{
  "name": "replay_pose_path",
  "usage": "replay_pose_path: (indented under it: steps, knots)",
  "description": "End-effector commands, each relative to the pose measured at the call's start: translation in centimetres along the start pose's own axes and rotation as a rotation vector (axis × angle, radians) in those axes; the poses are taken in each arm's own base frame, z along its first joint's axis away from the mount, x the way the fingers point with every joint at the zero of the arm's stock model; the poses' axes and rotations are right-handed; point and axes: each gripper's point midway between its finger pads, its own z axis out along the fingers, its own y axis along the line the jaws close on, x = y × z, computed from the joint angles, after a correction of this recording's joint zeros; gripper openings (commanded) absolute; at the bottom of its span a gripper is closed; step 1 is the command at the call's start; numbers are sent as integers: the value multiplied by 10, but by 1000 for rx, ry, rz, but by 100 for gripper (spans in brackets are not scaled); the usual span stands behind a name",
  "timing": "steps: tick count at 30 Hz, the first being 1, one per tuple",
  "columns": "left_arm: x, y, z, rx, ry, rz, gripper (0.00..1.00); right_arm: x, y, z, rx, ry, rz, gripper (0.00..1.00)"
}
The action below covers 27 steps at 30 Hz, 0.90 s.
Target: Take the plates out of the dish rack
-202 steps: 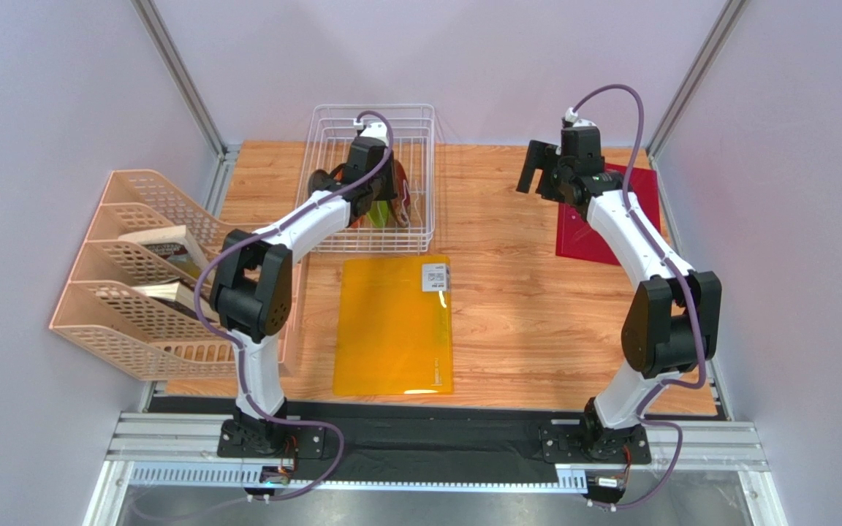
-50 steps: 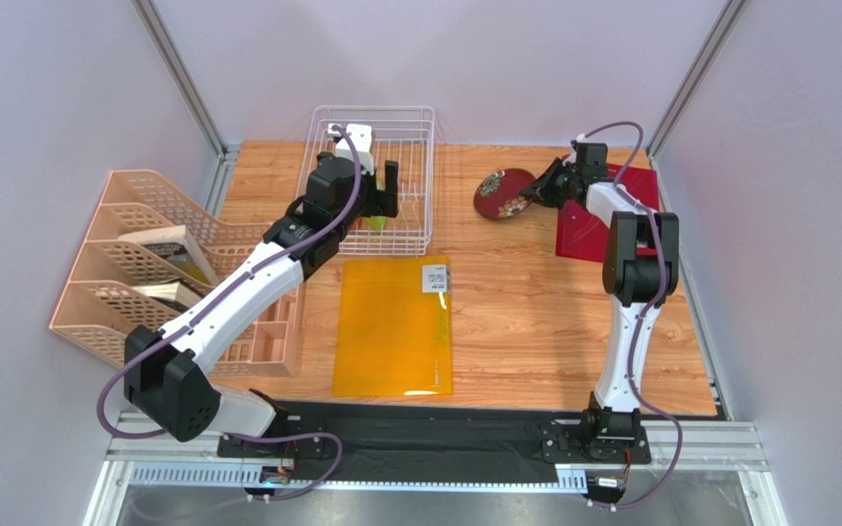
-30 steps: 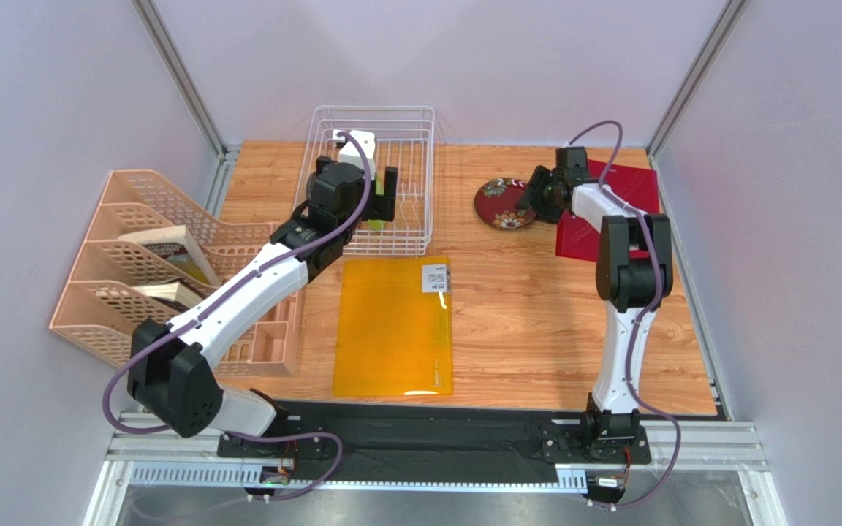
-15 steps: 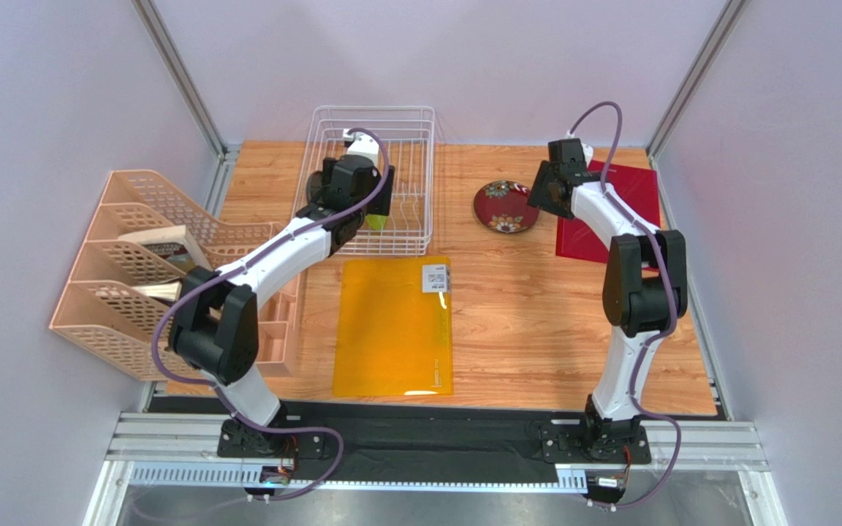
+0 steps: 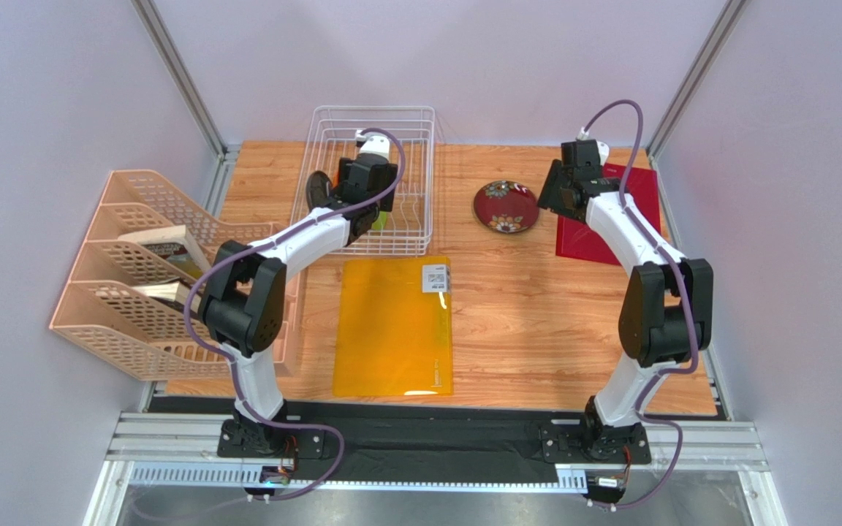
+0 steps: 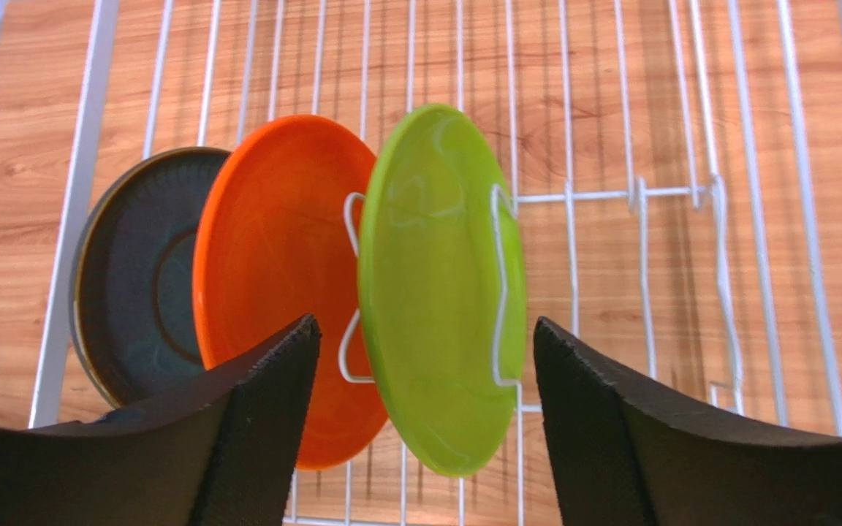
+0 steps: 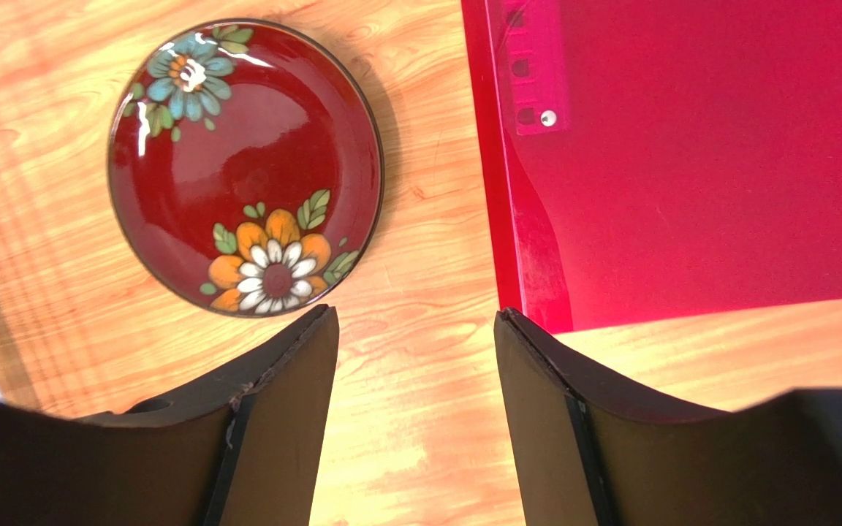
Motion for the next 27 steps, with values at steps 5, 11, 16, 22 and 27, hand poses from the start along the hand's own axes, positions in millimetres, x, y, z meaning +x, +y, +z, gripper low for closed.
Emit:
replay_pose_path:
  steps: [5,11,16,22,27]
  knots:
    - [-21,13,9,-96,-56,-54,56,-22,0,-39,-39,-92,10,60]
    - [-11,9,11,-82,-35,-64,33,-19,1,-40,-49,-85,11,60]
    - [-8,10,12,-85,-29,-56,21,-14,0,-37,-49,-68,13,60]
    - [-7,11,9,-88,-16,-39,0,-12,-2,-37,-44,-68,14,60]
    - [-29,22,-3,-184,-72,-20,0,-14,-2,-41,-36,-84,12,60]
